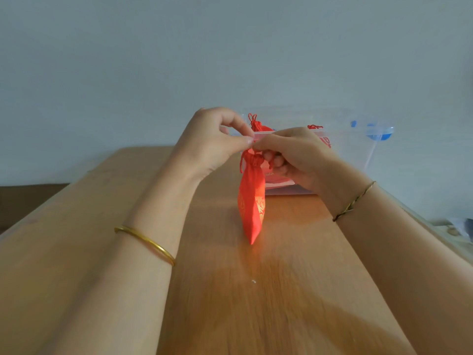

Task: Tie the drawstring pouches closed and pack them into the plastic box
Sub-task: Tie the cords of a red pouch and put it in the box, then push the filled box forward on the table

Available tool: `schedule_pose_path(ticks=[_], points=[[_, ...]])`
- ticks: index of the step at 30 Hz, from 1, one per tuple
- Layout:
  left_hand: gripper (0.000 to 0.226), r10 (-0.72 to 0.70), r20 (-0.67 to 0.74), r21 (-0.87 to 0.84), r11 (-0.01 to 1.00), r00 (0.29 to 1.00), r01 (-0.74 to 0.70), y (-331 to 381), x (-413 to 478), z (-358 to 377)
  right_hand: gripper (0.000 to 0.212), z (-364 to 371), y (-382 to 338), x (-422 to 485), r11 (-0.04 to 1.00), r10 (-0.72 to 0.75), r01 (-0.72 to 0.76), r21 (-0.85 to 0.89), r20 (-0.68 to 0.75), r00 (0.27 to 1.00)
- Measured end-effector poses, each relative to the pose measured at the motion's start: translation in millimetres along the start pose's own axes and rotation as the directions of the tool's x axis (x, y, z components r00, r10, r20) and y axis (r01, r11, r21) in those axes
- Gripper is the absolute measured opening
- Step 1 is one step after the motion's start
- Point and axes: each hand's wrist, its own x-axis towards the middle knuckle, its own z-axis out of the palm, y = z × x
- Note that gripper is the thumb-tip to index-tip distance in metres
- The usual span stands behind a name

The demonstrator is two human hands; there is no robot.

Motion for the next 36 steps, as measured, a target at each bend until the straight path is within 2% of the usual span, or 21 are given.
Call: schedule_pose_path(ticks=[3, 9, 12, 16, 20, 25, 27, 28, 29, 31, 32, 36], points=[[0.012, 0.03, -0.03, 0.169, 0.985, 0.999, -0.024, -2.8, 1.8, 5.6, 0.016, -2.9, -1.5, 1.2, 0.993, 0.06, -0.063, 0.097, 0.035, 0.998], [0.019, 0.047, -0.066, 0.218, 0.976, 0.997, -0.031, -8.3, 4.3, 9.8, 0.02, -4.8, -1.5, 2.0, 0.989, 0.037, -0.055, 0.137, 0.131, 0.991], [0.015, 0.051, -0.05, 0.233, 0.972, 0.997, -0.038, -11.4, 4.5, 10.6, 0.015, -8.0, -0.5, 3.4, 0.998, 0.011, -0.018, 0.054, 0.124, 0.992], [0.005, 0.029, -0.125, 0.248, 0.969, 0.992, 0.002, -24.2, 8.1, 5.1, 0.018, -23.5, 1.4, 4.1, 0.982, 0.005, 0.006, -0.188, 0.056, 0.998], [0.024, -0.059, -0.122, 0.162, 0.984, 0.991, 0.079, -36.5, 7.5, 14.0, 0.027, -20.4, 7.9, 3.4, 0.95, 0.029, -0.01, -0.313, 0.057, 0.998], [0.025, -0.154, -0.098, -0.163, 0.977, 0.983, 0.137, -26.9, 7.1, 11.8, 0.009, -20.7, 1.1, -4.6, 0.939, 0.032, 0.001, -0.343, 0.093, 0.995], [0.024, -0.194, -0.094, -0.289, 0.944, 0.976, 0.16, -21.2, 4.9, 11.0, 0.031, -25.2, 2.0, -8.1, 0.918, 0.064, 0.008, -0.397, 0.168, 0.984], [0.024, -0.221, -0.078, -0.36, 0.915, 0.972, 0.179, -18.0, 4.6, 10.5, 0.035, -27.0, 2.7, -10.6, 0.908, 0.073, 0.024, -0.419, 0.214, 0.974], [0.024, -0.251, -0.052, -0.439, 0.875, 0.967, 0.204, -14.8, 4.2, 10.6, 0.03, -28.5, 3.9, -13.5, 0.902, 0.072, 0.048, -0.428, 0.259, 0.963], [0.024, -0.302, 0.012, -0.551, 0.794, 0.953, 0.258, -6.2, 7.0, 10.9, 0.009, -32.7, 4.5, -19.6, 0.906, 0.036, 0.087, -0.414, 0.28, 0.959], [0.024, -0.314, 0.036, -0.562, 0.778, 0.949, 0.279, -1.8, 11.0, 12.3, 0.005, -35.7, 4.0, -22.2, 0.921, 0.014, 0.086, -0.381, 0.253, 0.967], [0.023, -0.295, 0.115, -0.526, 0.792, 0.949, 0.31, 22.0, 38.1, 21.7, 0.014, -52.8, -7.6, -25.8, 0.963, -0.019, 0.052, -0.264, 0.128, 0.992]])
